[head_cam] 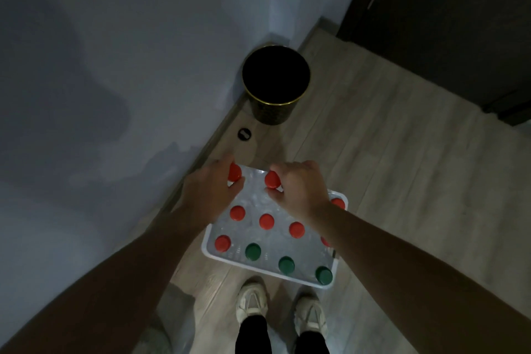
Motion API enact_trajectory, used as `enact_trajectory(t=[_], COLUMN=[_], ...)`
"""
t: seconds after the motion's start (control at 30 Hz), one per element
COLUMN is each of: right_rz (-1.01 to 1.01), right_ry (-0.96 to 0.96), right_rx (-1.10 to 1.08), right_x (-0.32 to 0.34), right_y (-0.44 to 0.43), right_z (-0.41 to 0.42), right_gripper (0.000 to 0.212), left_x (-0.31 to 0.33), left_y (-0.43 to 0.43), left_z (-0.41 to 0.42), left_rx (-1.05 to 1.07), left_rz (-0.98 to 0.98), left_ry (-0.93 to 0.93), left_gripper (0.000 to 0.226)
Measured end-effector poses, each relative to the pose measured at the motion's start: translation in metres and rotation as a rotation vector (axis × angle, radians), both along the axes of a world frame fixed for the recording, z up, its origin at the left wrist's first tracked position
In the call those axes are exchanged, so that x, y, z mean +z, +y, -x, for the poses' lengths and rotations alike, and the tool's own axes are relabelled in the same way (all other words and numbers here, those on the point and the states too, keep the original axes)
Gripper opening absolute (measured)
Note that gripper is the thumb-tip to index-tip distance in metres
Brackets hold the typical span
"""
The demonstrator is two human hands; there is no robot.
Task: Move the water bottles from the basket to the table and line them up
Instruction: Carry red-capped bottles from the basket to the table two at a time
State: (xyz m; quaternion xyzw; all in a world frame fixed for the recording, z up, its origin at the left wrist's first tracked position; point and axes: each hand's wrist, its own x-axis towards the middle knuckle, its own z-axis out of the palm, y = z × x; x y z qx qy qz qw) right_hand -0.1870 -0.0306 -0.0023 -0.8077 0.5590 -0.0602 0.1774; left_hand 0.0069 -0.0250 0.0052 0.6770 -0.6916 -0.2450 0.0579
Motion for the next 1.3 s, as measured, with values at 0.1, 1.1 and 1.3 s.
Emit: enact_trajectory(t=[0.1,1.1,1.3], right_rz=[-0.04,-0.221,-0.584], right_ry=[-0.023,-1.493,-1.581], right_rx=[-0.009,0.021,0.118], right_x=[0.033,0.527,0.528], right_y=[0.005,0.105,0.101], right_z=[0.007,0.087,0.082], right_gripper=[0.022,0.04,0.031], left_x=[0.041,0.524,0.522], left_y=[0.004,0.133,0.173], left_z=[-0.004,0.029,0.053], left_rx=[-0.012,0.241,0.227], left_rz=[-0.028,0.369,0.232], left_ry=[-0.004,1.346,1.703], left_gripper=[0.031,0.028,0.027])
